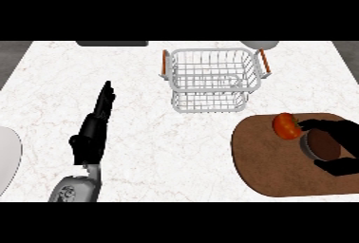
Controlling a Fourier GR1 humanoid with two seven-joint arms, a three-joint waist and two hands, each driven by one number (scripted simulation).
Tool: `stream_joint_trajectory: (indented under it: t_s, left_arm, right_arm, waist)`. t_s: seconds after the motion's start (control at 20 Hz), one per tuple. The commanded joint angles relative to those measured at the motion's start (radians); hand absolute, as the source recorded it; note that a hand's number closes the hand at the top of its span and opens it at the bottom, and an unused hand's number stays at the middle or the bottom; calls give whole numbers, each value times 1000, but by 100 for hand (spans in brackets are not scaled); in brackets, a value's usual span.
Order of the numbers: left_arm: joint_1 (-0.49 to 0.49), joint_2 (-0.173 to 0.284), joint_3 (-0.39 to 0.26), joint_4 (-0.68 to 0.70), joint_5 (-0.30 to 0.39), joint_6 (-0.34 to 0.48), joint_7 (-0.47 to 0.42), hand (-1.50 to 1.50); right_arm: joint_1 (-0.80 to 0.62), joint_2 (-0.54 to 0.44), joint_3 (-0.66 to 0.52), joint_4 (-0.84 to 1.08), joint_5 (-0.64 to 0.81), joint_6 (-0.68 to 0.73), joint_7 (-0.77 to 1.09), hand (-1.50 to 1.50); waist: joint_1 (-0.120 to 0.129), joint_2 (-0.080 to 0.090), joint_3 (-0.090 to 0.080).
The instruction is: Pick the cupcake from the cutting board and place it in the tiered basket
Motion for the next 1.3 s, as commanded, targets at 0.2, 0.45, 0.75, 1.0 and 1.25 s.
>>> stream_joint_trajectory:
  t_s: [0.2, 0.45, 0.75, 1.0, 1.25]
  left_arm:
    - [-46, 3, 23, 33, 2, -3, 22, 0]
    - [-26, 10, -11, 5, -8, -26, 8, 0]
    - [-29, -2, -21, 24, -9, -27, 13, 0]
    - [-15, -20, -37, 16, -8, -24, 12, 0]
    - [-79, 2, 5, 16, 13, -35, 52, 0]
  right_arm:
    - [-31, 125, 131, -72, 170, -162, 150, 150]
    - [-11, 277, 320, -147, 390, -41, 481, 150]
    - [-44, 461, 503, -245, 512, 86, 851, 150]
    - [-95, 466, 709, -307, 444, 66, 1224, 150]
    - [-251, 468, 836, -418, 325, 126, 1552, 150]
  waist:
    - [0, 1, 1]
    - [52, 0, -14]
    - [50, 0, -5]
    - [53, -4, 0]
    - [44, -5, 0]
